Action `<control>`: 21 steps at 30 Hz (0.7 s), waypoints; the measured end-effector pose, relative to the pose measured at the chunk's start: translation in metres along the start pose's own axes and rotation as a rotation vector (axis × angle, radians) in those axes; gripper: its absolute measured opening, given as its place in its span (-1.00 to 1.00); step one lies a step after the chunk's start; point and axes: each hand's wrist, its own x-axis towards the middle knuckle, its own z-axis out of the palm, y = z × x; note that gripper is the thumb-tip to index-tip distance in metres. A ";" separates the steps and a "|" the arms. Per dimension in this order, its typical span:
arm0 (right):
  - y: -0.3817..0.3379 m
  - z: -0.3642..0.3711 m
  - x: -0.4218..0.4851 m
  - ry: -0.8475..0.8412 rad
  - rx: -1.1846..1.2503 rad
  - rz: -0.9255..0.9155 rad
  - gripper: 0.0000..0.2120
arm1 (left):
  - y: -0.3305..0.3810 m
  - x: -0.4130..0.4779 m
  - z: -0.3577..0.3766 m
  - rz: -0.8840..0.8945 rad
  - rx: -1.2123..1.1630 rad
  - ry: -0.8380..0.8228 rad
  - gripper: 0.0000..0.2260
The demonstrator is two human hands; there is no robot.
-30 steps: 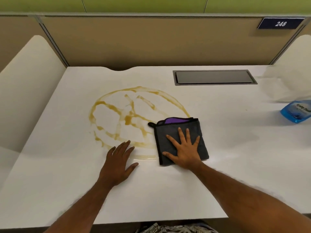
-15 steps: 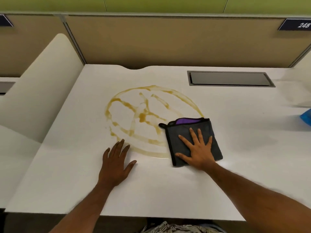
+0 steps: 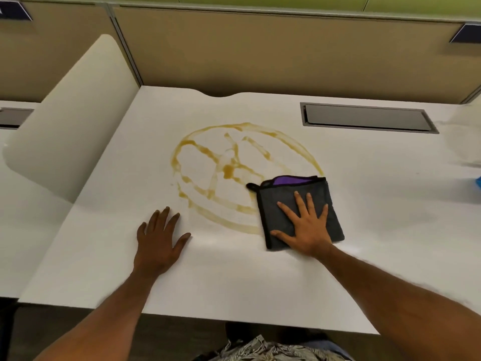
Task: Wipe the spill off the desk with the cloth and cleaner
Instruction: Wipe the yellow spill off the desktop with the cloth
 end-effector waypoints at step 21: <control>-0.033 0.001 0.014 0.016 0.059 0.242 -0.13 | -0.003 -0.005 0.012 -0.040 -0.063 0.059 -0.42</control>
